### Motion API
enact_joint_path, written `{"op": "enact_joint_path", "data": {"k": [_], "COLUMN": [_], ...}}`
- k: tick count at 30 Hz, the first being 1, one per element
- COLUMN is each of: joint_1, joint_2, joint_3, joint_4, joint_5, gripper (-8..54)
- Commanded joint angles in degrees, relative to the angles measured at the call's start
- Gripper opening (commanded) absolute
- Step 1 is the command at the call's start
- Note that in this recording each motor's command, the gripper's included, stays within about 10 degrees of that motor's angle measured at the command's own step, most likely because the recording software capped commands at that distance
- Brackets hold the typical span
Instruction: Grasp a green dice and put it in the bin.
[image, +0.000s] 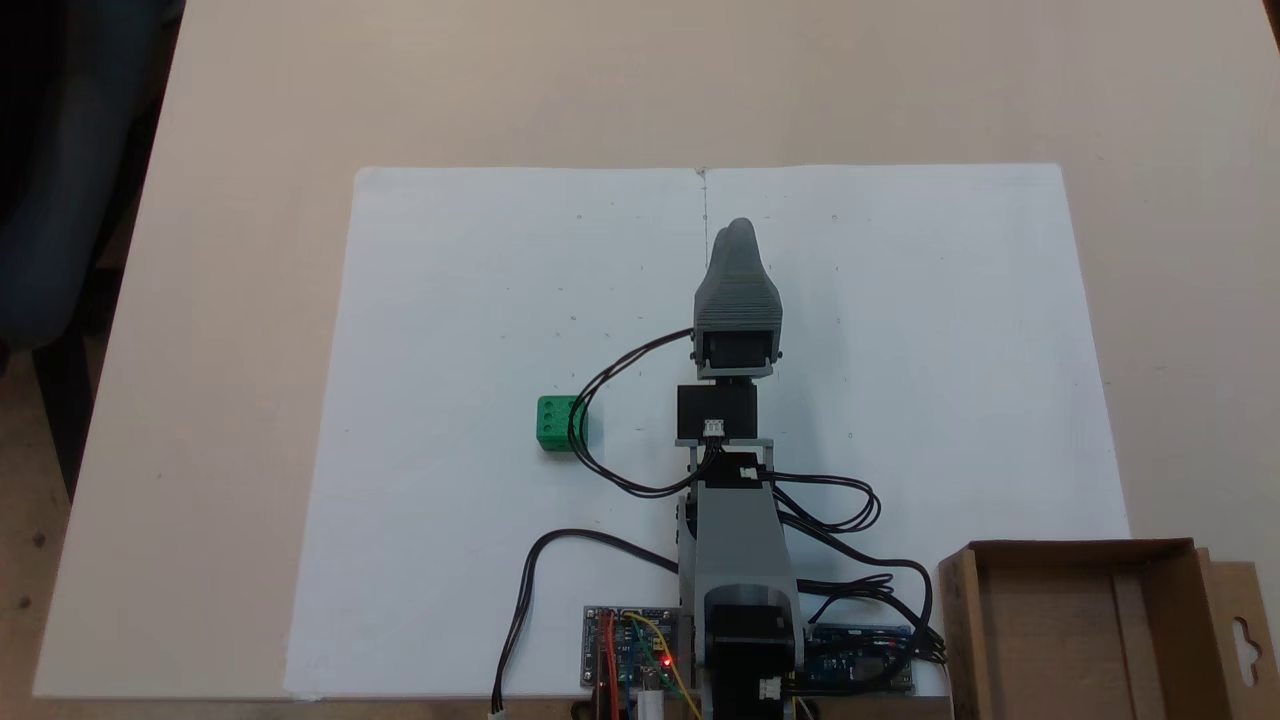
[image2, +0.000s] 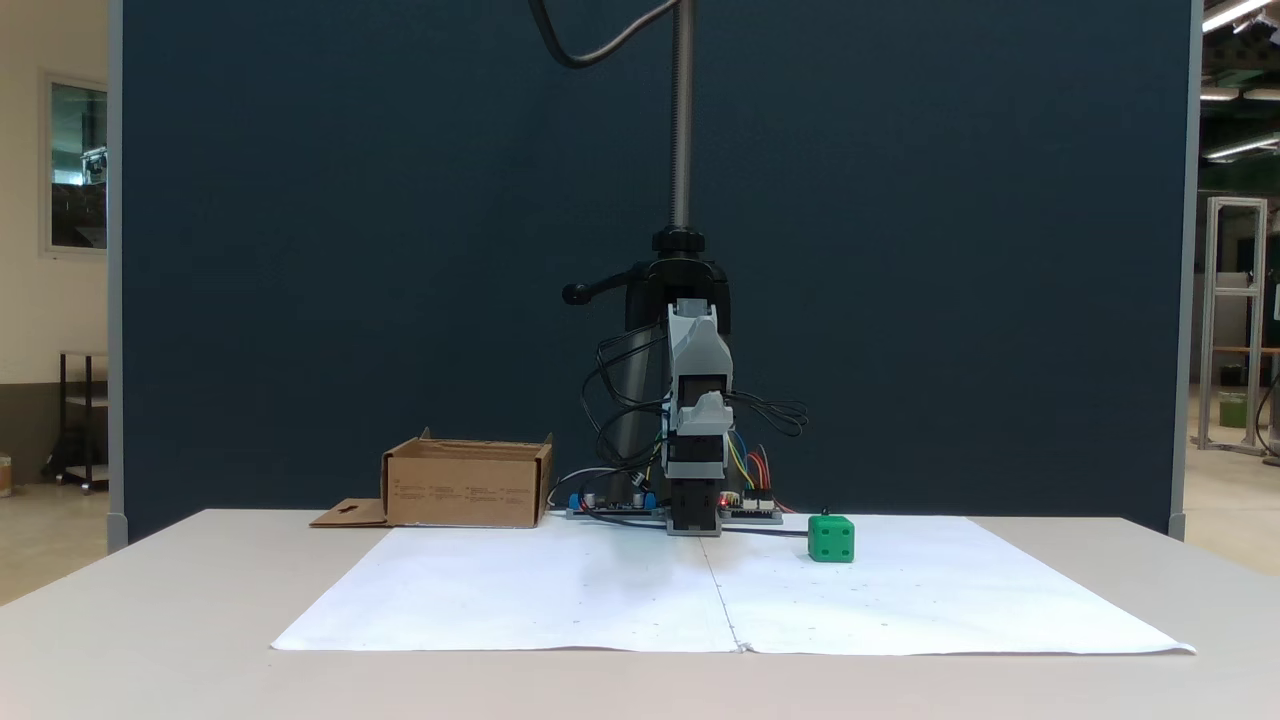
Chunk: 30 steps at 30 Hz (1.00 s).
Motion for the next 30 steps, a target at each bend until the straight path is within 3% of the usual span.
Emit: {"op": "enact_joint_path", "data": {"k": [1,30], "joint_1": [3.43,3.43], "joint_2": [6.24,6.24], "joint_3": [3.78,3.78], "joint_4": [10.00,15.82], "joint_5": [-2.55,-2.55], "gripper": [42.0,42.0]}}
